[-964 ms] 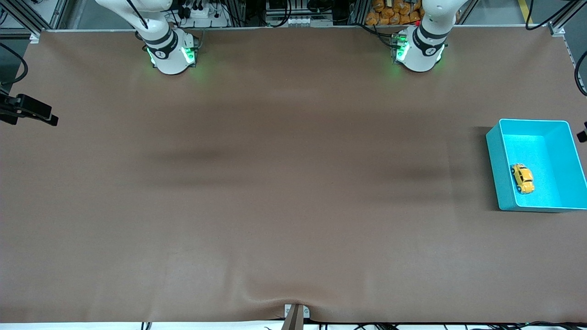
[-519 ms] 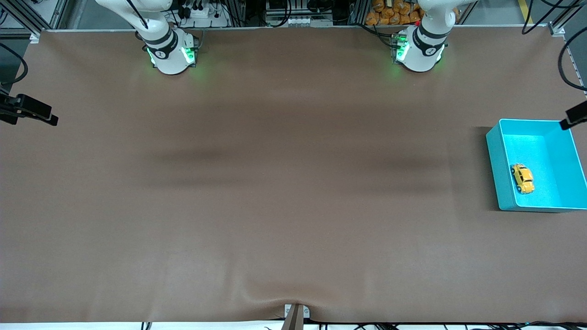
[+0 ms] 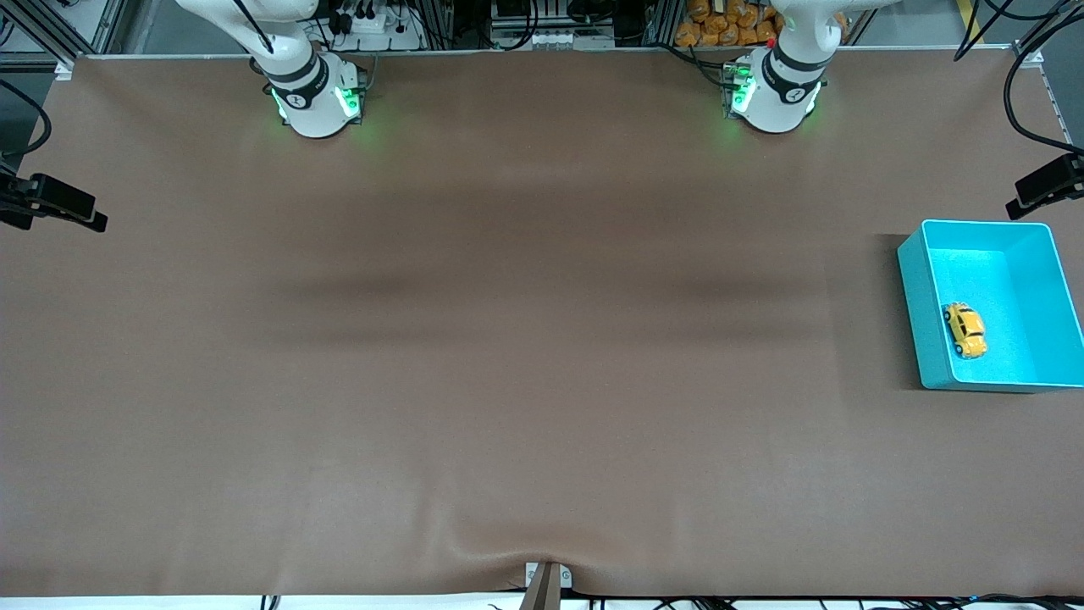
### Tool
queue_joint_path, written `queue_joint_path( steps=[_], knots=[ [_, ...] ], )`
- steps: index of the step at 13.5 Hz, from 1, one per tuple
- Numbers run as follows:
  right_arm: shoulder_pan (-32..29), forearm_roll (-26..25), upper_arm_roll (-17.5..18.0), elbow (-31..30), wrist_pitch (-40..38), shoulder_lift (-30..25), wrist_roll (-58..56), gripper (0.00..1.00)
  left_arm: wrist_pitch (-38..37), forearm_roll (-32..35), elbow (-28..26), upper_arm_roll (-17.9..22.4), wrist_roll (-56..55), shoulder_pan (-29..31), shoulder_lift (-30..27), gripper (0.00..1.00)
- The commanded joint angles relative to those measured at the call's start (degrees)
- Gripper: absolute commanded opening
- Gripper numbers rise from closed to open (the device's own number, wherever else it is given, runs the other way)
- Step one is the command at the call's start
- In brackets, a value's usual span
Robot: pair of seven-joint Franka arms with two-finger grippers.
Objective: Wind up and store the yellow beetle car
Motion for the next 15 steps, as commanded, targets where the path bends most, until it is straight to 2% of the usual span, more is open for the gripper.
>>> queue_joint_path(
  steps=[1, 9, 15],
  knots=[
    [-0.29, -0.10, 0.41, 0.66, -0.45, -0.59, 0.91, 1.00, -0.33, -0.06, -0.82, 0.42, 0.43, -0.81, -1.07, 1.00],
    [-0.03, -0.54, 0.59, 1.98, -2.39, -0.77, 0.83, 1.00, -2.18, -0.06, 0.15, -3.35, -0.88, -4.24, -0.98, 1.00],
    [-0.03, -0.98, 0.50, 1.98, -2.56, -0.86, 0.83, 1.00, -2.97, -0.32, 0.06, -3.80, -3.69, -4.33, -0.98, 1.00]
  ],
)
